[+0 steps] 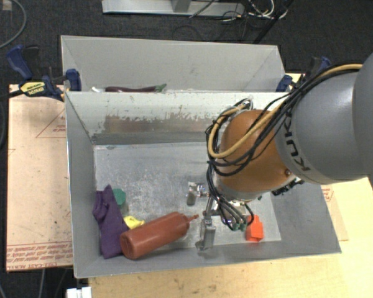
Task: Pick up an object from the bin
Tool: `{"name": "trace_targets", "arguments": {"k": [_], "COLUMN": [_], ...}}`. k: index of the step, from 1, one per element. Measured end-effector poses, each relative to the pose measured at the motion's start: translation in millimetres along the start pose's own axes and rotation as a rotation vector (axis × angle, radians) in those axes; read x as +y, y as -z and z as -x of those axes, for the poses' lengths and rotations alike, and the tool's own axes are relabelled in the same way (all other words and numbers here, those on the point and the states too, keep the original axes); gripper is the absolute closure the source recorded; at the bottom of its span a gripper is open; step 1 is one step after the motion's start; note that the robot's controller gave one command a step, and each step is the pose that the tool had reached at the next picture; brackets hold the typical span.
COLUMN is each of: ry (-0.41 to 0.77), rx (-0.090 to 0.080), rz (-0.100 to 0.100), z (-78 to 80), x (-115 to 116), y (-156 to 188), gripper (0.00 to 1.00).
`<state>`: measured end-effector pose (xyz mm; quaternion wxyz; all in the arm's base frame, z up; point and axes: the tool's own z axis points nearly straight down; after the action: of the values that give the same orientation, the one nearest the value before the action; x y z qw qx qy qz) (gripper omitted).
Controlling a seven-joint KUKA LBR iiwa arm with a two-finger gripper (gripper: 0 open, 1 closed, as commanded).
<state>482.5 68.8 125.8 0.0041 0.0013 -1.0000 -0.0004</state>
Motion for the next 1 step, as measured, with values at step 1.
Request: {"name": "trace_targets", "arguments": {"k": [1], "ry": [-0.002], "rx": [-0.007], "rz": [0.001], "z": [2.0], "x": [-0.2], "y": [3.9], "gripper": [0.00]}}
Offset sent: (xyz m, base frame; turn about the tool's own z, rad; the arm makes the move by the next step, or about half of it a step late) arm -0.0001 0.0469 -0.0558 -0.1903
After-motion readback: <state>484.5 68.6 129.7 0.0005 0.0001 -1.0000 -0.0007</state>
